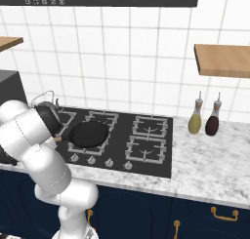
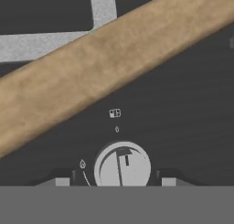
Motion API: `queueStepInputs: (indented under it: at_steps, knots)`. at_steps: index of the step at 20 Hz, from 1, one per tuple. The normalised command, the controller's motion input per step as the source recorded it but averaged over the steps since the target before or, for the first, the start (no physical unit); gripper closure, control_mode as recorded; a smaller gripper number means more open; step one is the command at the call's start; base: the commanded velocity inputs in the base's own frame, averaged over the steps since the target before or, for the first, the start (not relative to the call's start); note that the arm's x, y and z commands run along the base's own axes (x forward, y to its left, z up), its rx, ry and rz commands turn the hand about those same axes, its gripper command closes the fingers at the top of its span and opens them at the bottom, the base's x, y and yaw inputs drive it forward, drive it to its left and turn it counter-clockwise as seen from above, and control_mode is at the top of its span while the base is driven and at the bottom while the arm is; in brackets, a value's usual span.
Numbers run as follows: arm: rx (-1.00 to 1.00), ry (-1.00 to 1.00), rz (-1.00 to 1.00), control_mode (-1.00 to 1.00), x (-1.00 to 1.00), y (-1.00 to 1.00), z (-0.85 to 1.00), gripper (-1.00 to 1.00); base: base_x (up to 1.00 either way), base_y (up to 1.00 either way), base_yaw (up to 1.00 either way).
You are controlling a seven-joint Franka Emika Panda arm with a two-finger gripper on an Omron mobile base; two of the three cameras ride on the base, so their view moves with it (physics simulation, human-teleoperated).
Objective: Pick the kettle from the counter and place it on a stove burner. Then turn the burner on.
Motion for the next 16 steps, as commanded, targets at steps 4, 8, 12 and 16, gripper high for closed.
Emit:
queueStepInputs:
  at_steps: [4,8,12,16]
  knots:
    - [0.00,-0.01,0.00,-1.00,-0.31,-0.38,0.00,1.00,0.00,0.00,0.00]
    - [0.00,-0.01,0.00,-1.00,-0.29,-0.29,0.00,1.00,0.00,0.00,0.00]
    - [0.00,-0.01,0.00,-1.00,-0.18,-0.22,0.00,1.00,0.00,0.00,0.00]
    - [0.00,0.00,0.00,-1.00,0.00,-0.02,0.00,1.00,0.00,0.00,0.00]
